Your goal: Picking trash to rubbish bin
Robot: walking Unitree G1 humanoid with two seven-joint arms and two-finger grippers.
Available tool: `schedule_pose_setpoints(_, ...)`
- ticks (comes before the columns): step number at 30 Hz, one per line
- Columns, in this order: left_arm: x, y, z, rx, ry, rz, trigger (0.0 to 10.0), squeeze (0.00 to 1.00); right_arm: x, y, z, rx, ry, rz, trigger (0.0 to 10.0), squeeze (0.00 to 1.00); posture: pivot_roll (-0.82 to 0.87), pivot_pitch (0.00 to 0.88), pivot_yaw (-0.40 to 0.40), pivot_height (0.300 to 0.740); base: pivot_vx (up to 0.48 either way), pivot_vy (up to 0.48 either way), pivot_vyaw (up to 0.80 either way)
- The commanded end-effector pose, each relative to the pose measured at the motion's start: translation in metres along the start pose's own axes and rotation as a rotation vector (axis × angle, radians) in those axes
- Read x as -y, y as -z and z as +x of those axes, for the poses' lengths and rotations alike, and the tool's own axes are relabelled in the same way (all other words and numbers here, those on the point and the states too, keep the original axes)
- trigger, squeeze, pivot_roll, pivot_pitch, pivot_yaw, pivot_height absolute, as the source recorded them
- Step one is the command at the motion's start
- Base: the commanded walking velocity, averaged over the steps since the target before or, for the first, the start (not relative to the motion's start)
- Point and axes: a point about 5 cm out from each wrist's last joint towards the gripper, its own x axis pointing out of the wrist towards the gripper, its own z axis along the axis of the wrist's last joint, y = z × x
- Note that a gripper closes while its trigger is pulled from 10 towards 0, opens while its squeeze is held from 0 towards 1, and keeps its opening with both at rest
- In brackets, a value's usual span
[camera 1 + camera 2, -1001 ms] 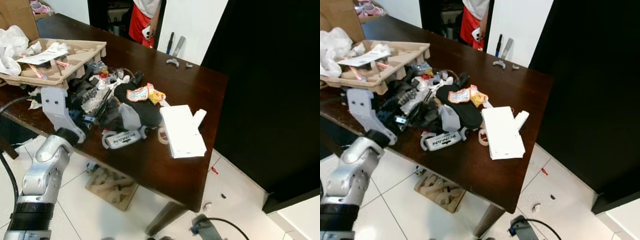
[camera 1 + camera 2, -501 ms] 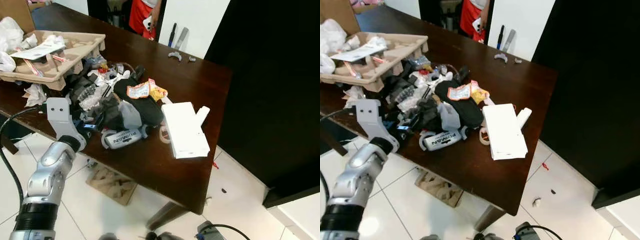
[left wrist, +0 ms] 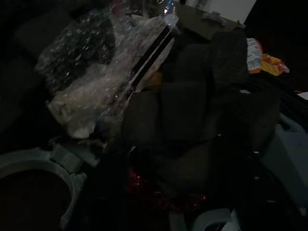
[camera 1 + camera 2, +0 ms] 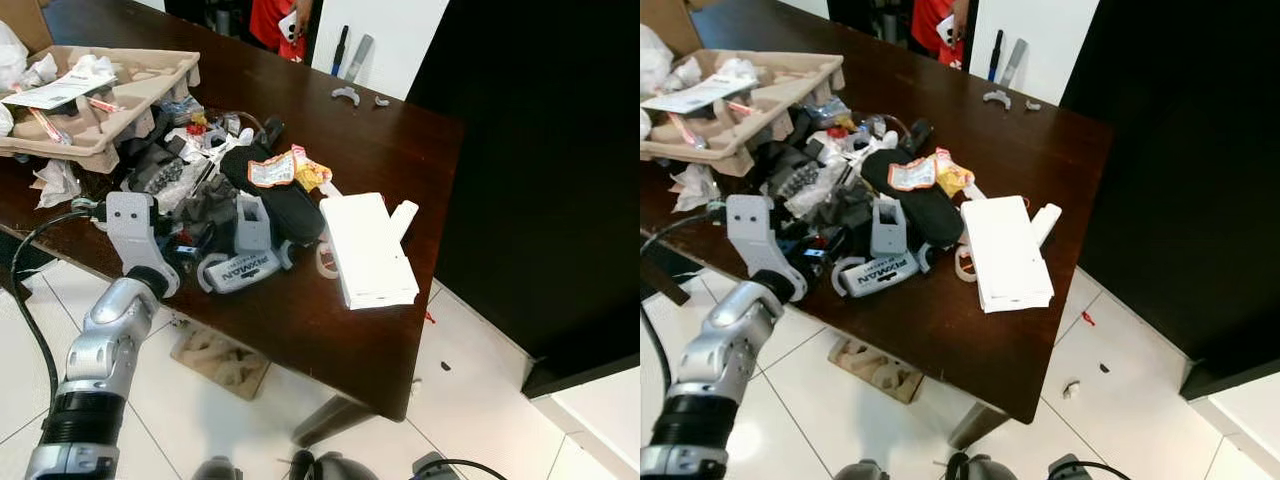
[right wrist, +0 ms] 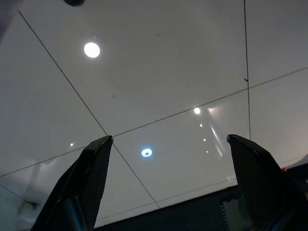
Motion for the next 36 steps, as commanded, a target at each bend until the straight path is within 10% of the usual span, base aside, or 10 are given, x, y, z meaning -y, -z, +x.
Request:
schedule_pose_setpoints(1, 0.002, 0.013, -0.001, -0.047, 0.003, -0.011, 0.0, 0.0, 0.001, 0.012, -0.001, -0.033, 0.001, 0.015, 10.0, 0.0, 0.11, 0.227, -0.134, 0.74, 0.0, 0.0, 0.0)
schedule_pose_setpoints(13, 0.002, 0.006, -0.002, 0.001, 0.003, -0.012, 0.0, 0.0, 0.004, 0.002, -0.001, -0.007, 0.004, 0.021, 10.0, 0.0, 0.12, 0.217, -0.133, 0.74, 0.0, 0.0, 0.0)
schedule_pose_setpoints(22, 0.015, -0.043, 0.001, 0.226, 0.006, 0.032, 0.0, 0.0, 0.001, -0.014, 0.001, 0.024, -0.003, 0.014, 10.0, 0.0, 0.16, 0.178, -0.131, 0.74, 0.0, 0.0, 0.0)
schedule_pose_setpoints(26, 0.029, -0.081, 0.0, 0.375, 0.075, 0.049, 5.0, 0.0, 0.001, -0.025, 0.001, 0.053, 0.003, 0.028, 10.0, 0.0, 0.17, 0.166, -0.13, 0.74, 0.0, 0.0, 0.0)
schedule_pose_setpoints(27, 0.034, -0.091, -0.001, 0.409, 0.099, 0.056, 8.9, 0.0, 0.001, -0.027, 0.001, 0.058, 0.007, 0.03, 10.0, 0.0, 0.17, 0.159, -0.128, 0.74, 0.0, 0.0, 0.0)
schedule_pose_setpoints(28, 0.038, -0.097, -0.002, 0.428, 0.114, 0.066, 10.0, 0.0, 0.002, -0.029, 0.001, 0.061, 0.012, 0.03, 10.0, 0.0, 0.18, 0.154, -0.128, 0.74, 0.0, 0.0, 0.0)
schedule_pose_setpoints(36, 0.042, -0.115, -0.006, 0.421, 0.124, 0.186, 10.0, 0.0, 0.016, -0.032, -0.001, 0.057, 0.091, 0.05, 10.0, 0.0, 0.19, 0.136, -0.124, 0.74, 0.0, 0.0, 0.0)
